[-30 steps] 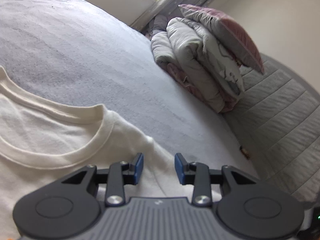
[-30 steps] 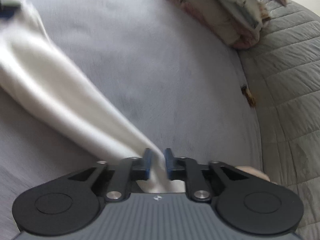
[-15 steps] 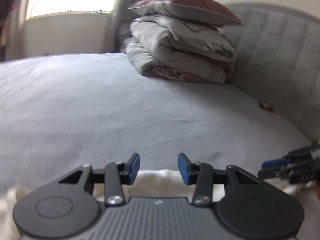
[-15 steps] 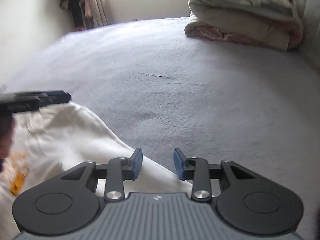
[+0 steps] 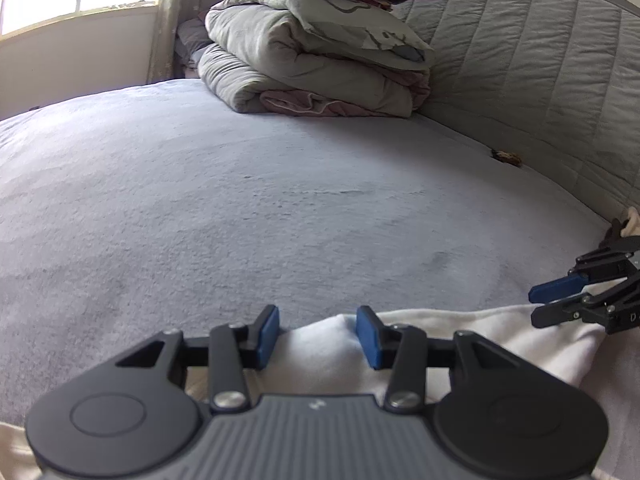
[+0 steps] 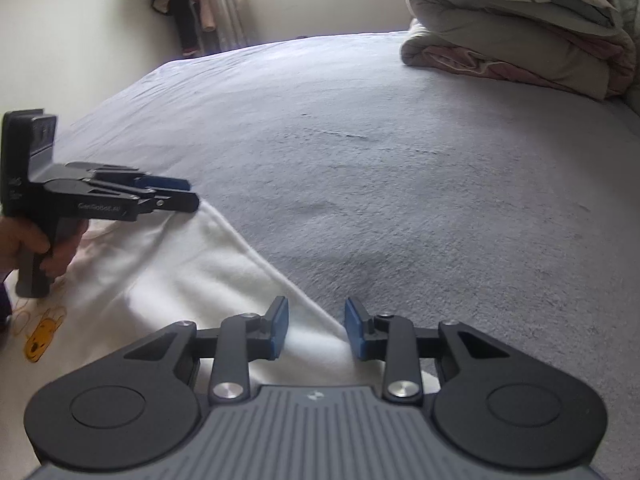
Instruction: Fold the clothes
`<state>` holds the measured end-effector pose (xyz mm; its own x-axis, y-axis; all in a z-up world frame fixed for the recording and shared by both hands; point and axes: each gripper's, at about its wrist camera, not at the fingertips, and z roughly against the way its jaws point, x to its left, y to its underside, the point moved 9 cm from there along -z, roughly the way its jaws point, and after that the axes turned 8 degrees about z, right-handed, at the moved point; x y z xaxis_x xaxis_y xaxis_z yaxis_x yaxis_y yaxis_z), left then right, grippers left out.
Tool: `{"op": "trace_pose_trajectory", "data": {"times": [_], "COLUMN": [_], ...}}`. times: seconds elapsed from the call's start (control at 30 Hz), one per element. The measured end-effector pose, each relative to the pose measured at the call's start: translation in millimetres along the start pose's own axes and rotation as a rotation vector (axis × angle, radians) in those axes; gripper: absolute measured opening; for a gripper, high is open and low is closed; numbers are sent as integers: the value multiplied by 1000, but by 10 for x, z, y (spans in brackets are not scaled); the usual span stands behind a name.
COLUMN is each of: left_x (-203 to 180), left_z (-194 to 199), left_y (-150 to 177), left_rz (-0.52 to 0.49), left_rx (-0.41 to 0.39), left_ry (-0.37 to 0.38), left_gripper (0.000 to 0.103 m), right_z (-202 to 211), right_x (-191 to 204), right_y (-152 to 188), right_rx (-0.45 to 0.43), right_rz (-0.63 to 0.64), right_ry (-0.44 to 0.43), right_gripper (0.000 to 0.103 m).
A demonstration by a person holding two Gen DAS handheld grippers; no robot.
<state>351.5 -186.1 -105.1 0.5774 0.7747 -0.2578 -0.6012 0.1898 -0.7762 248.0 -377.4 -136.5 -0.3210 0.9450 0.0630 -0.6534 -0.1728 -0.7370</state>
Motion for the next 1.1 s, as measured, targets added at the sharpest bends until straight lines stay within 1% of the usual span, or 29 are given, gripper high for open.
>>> {"op": "trace_pose_trajectory", "data": {"times": [0.07,0.13,0.2,0.23,0.27,0.33,0.4,0.47,0.57,0.6,0.67,0.73,0.83,0.9,0.93,1.0,1.03,1.1], "left_x": [11,4,-36,-64,-92,-154,-213,-254,-245,-243,-245,-244,-261,-278,-283,-286,-301,-394], "left_z": [-11,-49,-50,-43,-36,-13,12,48,94,69,-19,-92,-130,-133,-122,-69,-21,89], "left_y": [1,20,47,62,77,95,97,63,-16,-12,25,56,70,73,66,23,-12,-104], "left_rz": [-7,-23,-44,-51,-58,-74,-98,-128,-129,-135,-156,-175,-202,-218,-217,-175,-143,-84], "left_rx": [4,9,5,5,4,-15,-43,-86,-160,-158,-123,-91,-71,-65,-62,-44,-40,-64], "left_ry": [11,7,-7,-14,-21,-45,-76,-119,-173,-186,-211,-233,-260,-275,-284,-293,-290,-268], "left_gripper": [48,49,47,40,25,11,9,7,7,7,7,8,9,10,13,18,20,21], "right_z": [9,-18,-5,5,8,10,28,71,73,40,-97,-222,-254,-250,-240,-194,-151,-30], "right_x": [0,-1,31,50,58,55,33,12,-17,-30,-53,-68,-109,-150,-165,-203,-233,-297], "right_y": [18,41,43,42,36,12,-33,-102,-190,-200,-159,-98,-95,-107,-116,-139,-150,-176], "right_rx": [4,10,11,11,10,2,-22,-65,-127,-135,-112,-85,-98,-109,-117,-122,-117,-100], "right_rz": [6,17,48,63,73,80,81,85,72,66,68,82,73,56,47,34,33,48], "right_ry": [-2,7,12,15,22,44,80,127,183,202,235,247,249,256,259,277,292,326], "right_gripper": [34,31,17,11,9,6,5,5,4,4,4,4,6,10,12,28,30,31]}}
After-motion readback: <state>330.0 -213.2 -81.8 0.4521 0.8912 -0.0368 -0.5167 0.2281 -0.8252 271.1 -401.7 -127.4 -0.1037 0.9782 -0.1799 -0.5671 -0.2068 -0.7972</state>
